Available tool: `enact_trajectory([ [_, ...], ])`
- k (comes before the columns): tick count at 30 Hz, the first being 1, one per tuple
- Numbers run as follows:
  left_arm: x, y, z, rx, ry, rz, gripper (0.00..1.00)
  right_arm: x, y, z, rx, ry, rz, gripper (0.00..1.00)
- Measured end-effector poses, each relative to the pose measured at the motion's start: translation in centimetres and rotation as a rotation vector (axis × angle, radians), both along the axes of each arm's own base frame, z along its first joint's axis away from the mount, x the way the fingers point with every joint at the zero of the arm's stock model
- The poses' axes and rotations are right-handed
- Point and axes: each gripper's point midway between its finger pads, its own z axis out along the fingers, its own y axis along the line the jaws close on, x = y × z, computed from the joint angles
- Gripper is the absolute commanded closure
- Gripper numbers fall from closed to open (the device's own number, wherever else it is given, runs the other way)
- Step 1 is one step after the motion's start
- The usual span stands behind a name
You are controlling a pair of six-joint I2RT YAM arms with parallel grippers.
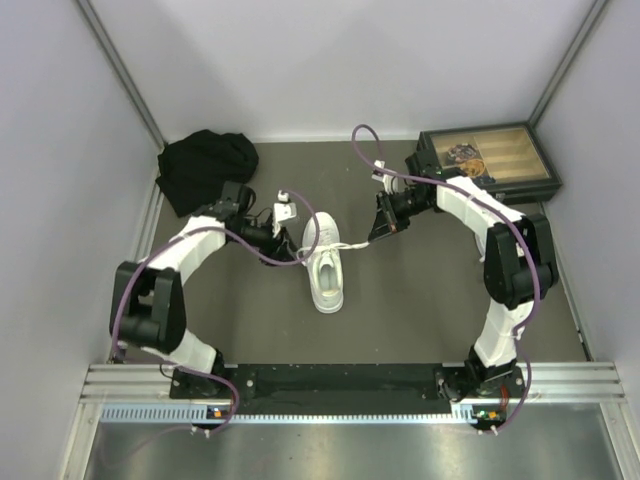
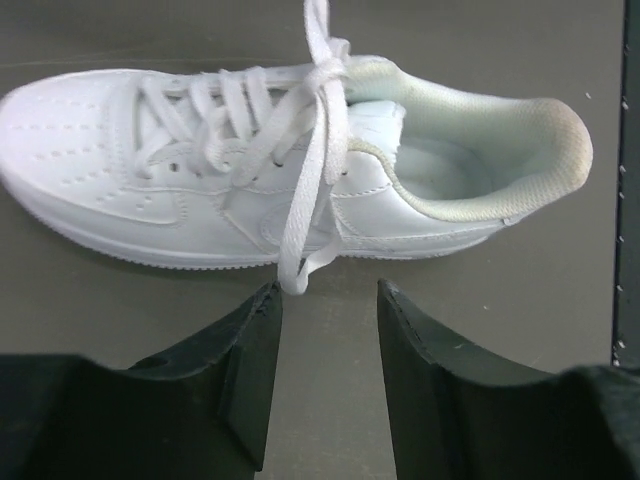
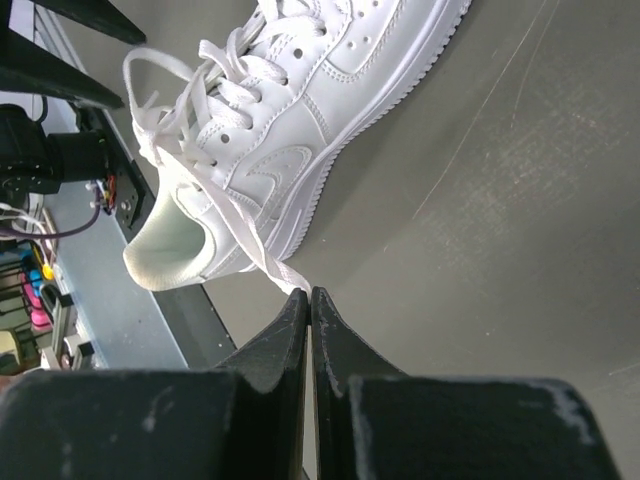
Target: Tie the shoes
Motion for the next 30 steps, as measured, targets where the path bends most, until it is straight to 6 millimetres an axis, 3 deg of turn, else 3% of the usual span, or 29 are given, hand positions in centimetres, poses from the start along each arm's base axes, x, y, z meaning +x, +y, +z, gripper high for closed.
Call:
enact_trajectory([
  [3,-0.1,0.6,1.1,-0.032,-0.060,0.047,0.53,0.0,0.2,0.2,0.006,-0.001,0.004,1.00],
  [7,0.0,0.8,3.4,-0.078,-0.183,0.081,0.73,-0.1,0.3,0.3,0.009,0.003,0.004,1.00],
  [11,-0.3,-0.1,4.5,-0.106,-0.262,0.055,0.75,-0.1,0.3,0.3,0.012,0.008,0.002,1.00],
  [15,-0.5,-1.5,4.3,-0.112,-0.277,0.018,0.72,-0.1,0.4,0.5,0.019,0.013,0.002,1.00],
  [21,0.0,-2.9,2.3,-0.084,-0.254,-0.007,0.67,-0.2,0.6,0.7,0.027,0.013,0.006,1.00],
  [30,0.6,-4.3,1.3,-0.066,-0.246,-0.037,0.72,0.0,0.7,1.0,0.033,0.006,0.008,1.00],
])
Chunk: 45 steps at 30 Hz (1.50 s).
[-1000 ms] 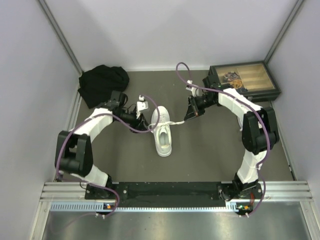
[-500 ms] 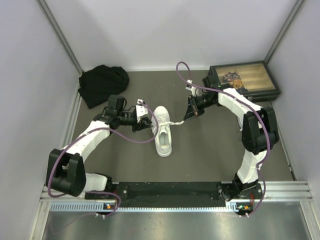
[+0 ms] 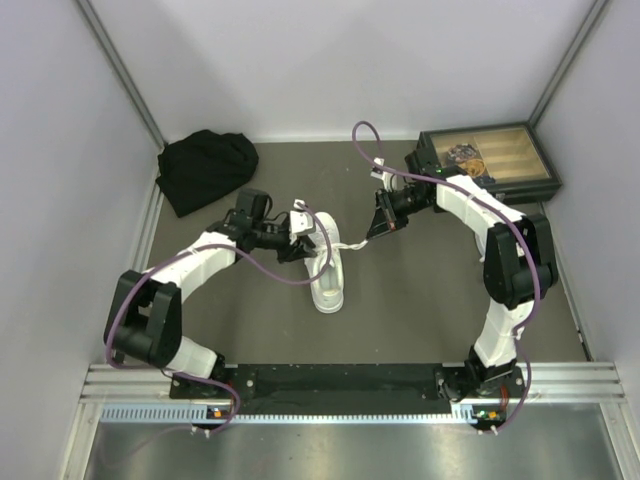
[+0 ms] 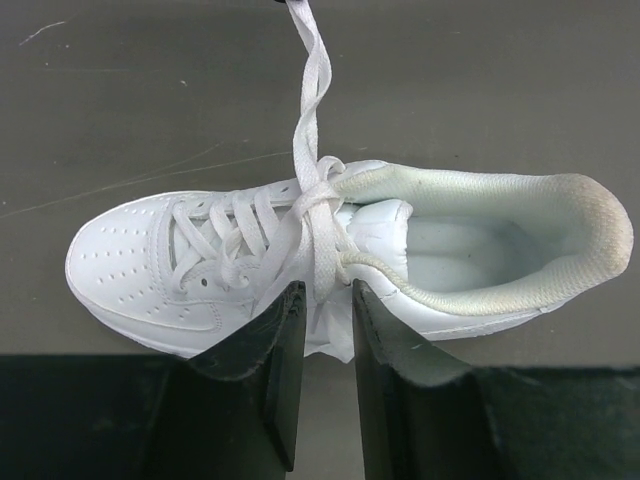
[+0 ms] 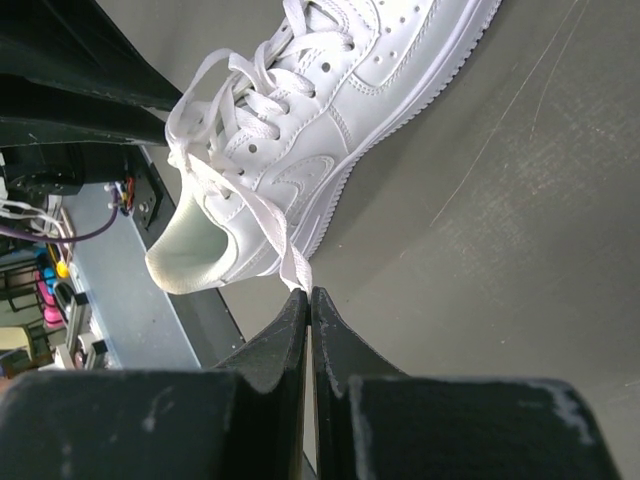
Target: Tie the shoes
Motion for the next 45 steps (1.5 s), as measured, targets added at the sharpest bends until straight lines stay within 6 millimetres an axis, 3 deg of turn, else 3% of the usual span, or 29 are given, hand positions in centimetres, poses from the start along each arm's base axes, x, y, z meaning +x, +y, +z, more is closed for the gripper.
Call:
enact_trajectory([
  [9,0.2,-0.2,0.2,0.003,-0.014,-0.002,1.00,0.0,0.0,0.0,0.003,0.001,0.002,1.00],
  [14,0.1,-0.1,0.6,0.004,-0.022,-0.002,1.00,-0.1,0.1,0.1,0.005,0.002,0.003,1.00],
  [18,-0.4,0.1,2.1,-0.003,-0.056,0.001,1.00,-0.1,0.1,0.2,0.013,0.005,0.006,0.97],
  [25,-1.5,1.1,3.8,0.012,-0.090,0.016,1.00,-0.4,0.5,0.3,0.025,0.016,0.013,0.73],
  [35,-3.3,2.3,3.9,0.062,-0.079,0.009,1.00,-1.0,1.2,0.3,0.039,0.045,0.028,0.66],
  [45,-7.2,4.2,4.1,0.123,-0.112,-0.076,1.00,-0.8,1.7,0.5,0.061,0.073,0.006,0.45],
])
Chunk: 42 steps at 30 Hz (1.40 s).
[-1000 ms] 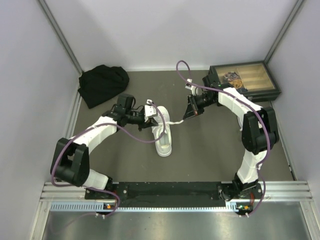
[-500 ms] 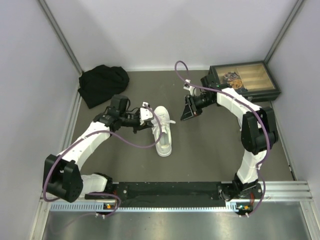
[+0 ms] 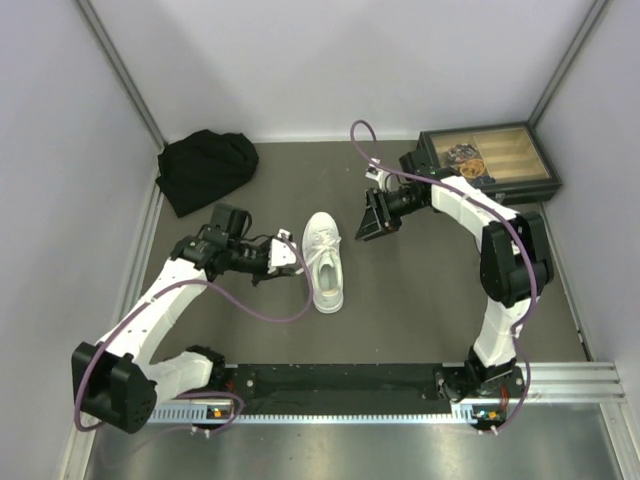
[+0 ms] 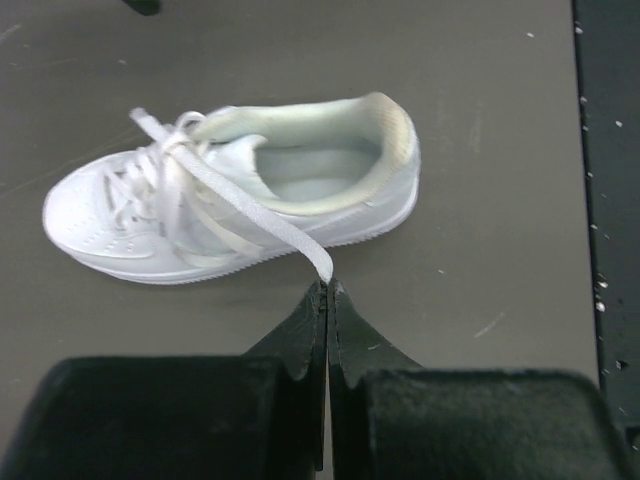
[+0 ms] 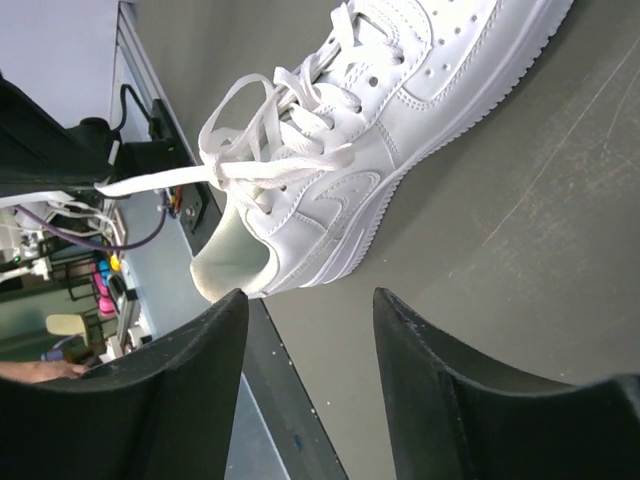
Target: Tie the shoes
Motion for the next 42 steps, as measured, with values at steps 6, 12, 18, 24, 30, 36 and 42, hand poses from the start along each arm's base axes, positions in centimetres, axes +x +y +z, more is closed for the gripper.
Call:
enact_trajectory([
  [6,-2.8,1.2,-2.1,0.065,0.056,-0.074,1.00,0.6,0.8,-0.6,0.031,0.061,-0.026,0.45],
  [12,-5.3,2.2,-4.1,0.118,0.094,-0.158,0.67,0.9,2.0,-1.2,0.054,0.118,-0.033,0.45],
  [18,-4.0,2.3,-4.3,0.101,0.145,-0.044,0.58,0.5,3.4,-0.8,0.082,0.117,0.006,0.48],
  [24,2.1,2.6,-4.3,0.006,0.167,0.209,0.49,0.2,3.2,-1.0,0.074,0.101,0.026,0.45],
  [30,5.7,1.4,-6.5,-0.044,0.247,0.292,0.43,0.7,3.6,-0.1,0.083,0.091,0.021,0.43],
  [36,7.1,0.6,-8.7,-0.060,0.311,0.309,0.38,1.4,4.9,1.0,0.120,0.083,0.020,0.44],
  [42,7.8,-0.4,-9.1,-0.076,0.333,0.271,0.38,0.5,6.5,0.4,0.121,0.111,0.051,0.46],
])
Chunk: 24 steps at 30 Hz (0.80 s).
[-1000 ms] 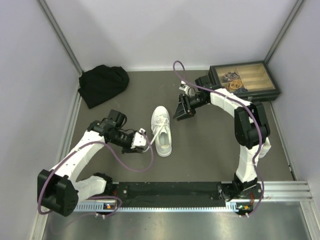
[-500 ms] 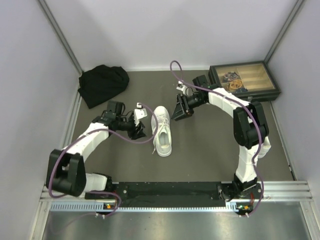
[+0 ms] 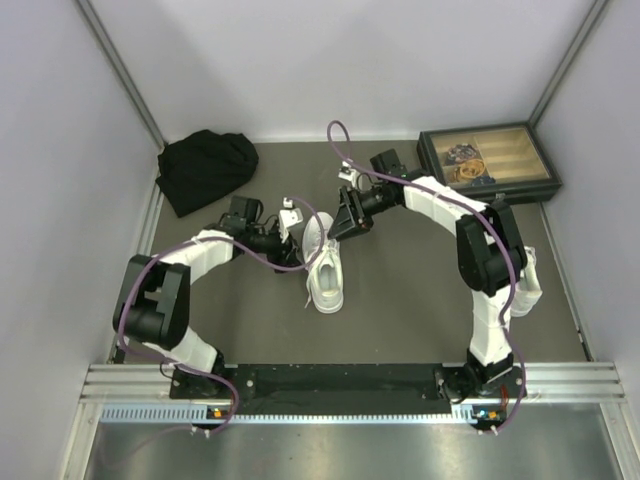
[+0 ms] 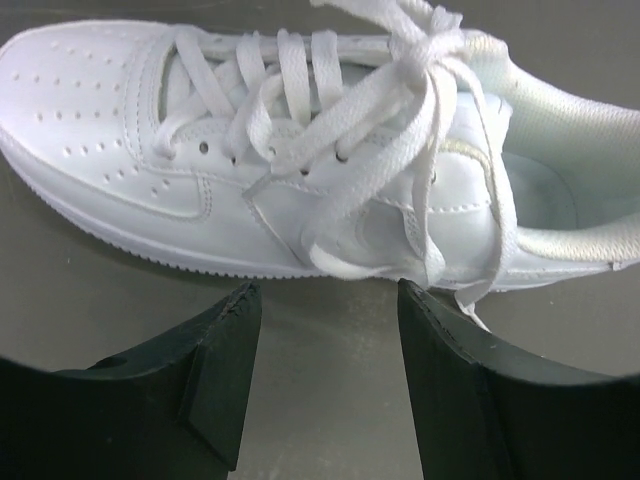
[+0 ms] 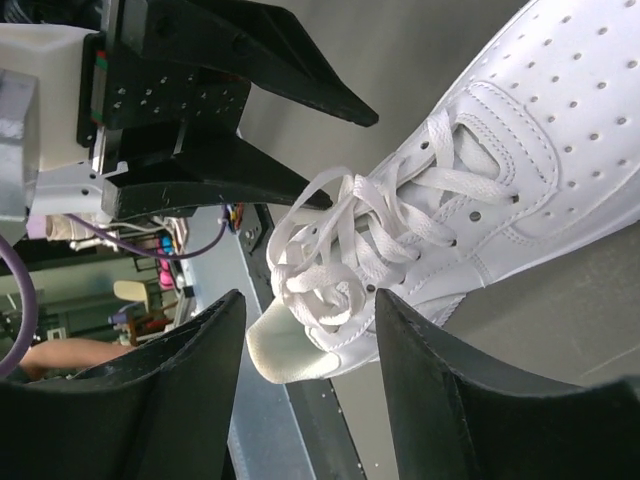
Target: Tie the shoes
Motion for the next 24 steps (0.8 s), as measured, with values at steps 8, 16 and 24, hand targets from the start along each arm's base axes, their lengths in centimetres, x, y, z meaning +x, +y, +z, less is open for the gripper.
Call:
enact_trajectory([
  [8,0.6,-1.9,-0.1,-0.019,0.016,-0.069,0.72,-0.1,0.2,-0.8,-0.009,0.022,0.003,0.88],
  [16,-0.8,-2.0,0.4,-0.033,0.008,-0.147,1.00,-0.1,0.2,-0.8,-0.010,0.024,0.001,1.00],
  [24,-3.3,-3.3,5.7,-0.078,-0.117,-0.237,1.00,-0.1,0.2,-0.9,-0.014,0.013,0.004,1.00],
])
